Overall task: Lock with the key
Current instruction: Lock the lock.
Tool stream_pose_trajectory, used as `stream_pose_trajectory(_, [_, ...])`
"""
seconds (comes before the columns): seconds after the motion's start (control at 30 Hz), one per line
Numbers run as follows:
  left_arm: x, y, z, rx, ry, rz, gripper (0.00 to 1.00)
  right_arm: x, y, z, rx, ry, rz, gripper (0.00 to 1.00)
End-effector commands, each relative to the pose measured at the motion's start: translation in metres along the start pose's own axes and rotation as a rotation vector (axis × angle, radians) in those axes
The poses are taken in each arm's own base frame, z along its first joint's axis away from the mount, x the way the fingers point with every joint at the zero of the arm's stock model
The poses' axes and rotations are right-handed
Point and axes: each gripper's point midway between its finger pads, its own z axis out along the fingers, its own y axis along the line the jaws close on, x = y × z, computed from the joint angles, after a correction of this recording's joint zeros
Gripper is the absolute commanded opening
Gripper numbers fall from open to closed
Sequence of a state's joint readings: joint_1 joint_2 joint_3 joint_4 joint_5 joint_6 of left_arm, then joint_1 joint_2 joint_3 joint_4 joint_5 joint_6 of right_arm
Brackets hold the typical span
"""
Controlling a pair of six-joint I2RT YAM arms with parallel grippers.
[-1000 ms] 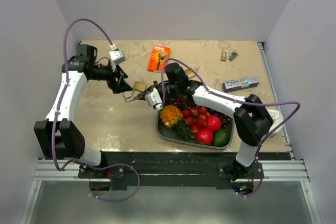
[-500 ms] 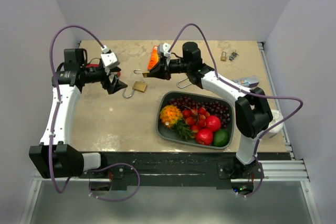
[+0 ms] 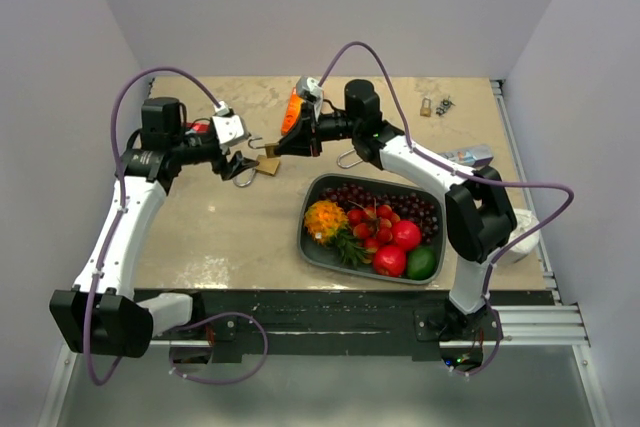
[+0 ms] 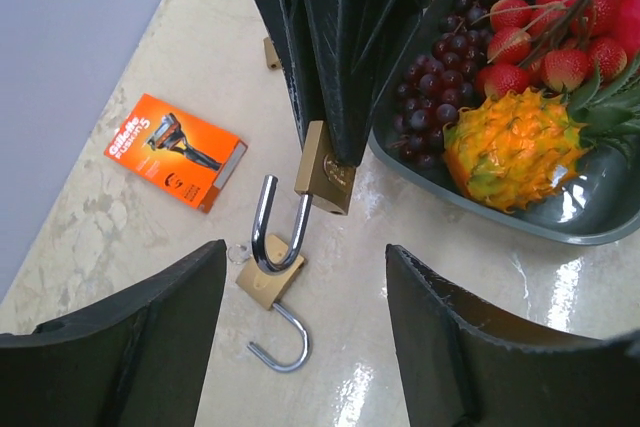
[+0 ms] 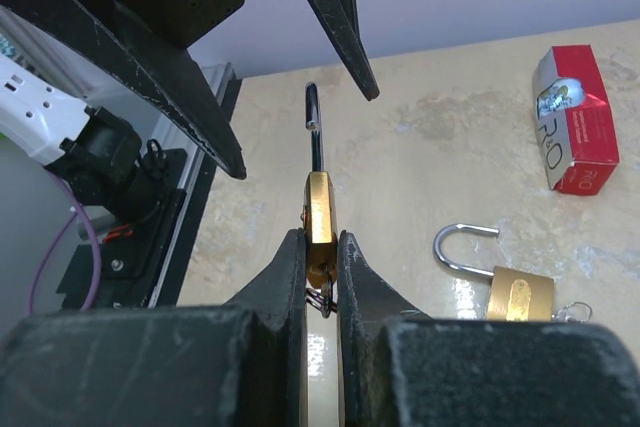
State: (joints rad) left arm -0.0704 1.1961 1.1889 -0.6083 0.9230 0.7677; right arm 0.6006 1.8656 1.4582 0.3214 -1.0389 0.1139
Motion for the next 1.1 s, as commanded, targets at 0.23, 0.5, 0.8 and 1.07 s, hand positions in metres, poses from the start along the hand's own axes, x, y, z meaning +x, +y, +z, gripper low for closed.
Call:
stream_pose_trajectory(0.23, [-0.04, 0.016, 0.0, -0.04, -0.112, -0.05, 0.59, -0.024, 0.004, -0.003, -0.006, -0.025, -0.072, 0.0])
stream_pose_trajectory(0.5, [-0.032, 0.027, 0.005, -0.043, -0.109, -0.186, 0.54, -0.026, 0.013, -0.004, -0.023, -0.016, -0.14, 0.0])
stream_pose_trajectory(0.8, [0.009, 0.022, 0.016, 0.028, -0.082, -0.422, 0.48, -0.042, 0.036, -0.007, -0.068, -0.033, -0.359, 0.0])
stream_pose_trajectory(1.07, [0.018, -0.002, 0.019, 0.142, -0.062, -0.501, 0.46, -0.052, 0.037, -0.008, -0.043, -0.047, -0.455, 0.0])
